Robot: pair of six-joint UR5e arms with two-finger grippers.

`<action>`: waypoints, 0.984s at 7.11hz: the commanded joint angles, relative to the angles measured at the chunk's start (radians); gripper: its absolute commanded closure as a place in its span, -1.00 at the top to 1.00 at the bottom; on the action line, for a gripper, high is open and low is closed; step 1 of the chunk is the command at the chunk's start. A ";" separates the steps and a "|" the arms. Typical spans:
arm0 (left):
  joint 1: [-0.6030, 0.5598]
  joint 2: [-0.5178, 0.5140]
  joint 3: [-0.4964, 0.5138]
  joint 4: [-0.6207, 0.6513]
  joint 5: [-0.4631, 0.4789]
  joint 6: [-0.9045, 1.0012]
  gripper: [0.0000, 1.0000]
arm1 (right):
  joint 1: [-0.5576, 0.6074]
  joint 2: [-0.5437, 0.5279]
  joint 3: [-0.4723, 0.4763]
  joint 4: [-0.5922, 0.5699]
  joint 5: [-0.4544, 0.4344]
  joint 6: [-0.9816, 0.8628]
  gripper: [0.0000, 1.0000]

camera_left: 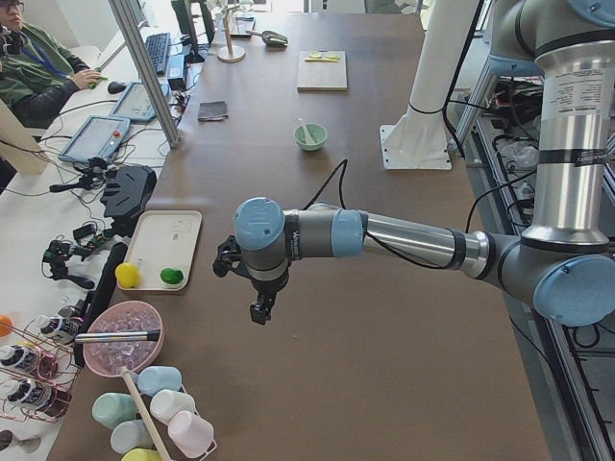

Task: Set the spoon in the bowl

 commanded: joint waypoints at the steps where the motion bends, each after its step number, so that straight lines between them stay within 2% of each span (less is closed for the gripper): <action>1: 0.001 0.000 0.000 0.000 0.000 0.000 0.96 | 0.000 0.000 0.002 0.000 0.002 -0.001 1.00; 7: 0.001 0.000 0.001 0.000 0.000 -0.002 0.96 | 0.000 0.000 0.003 0.002 0.022 -0.002 1.00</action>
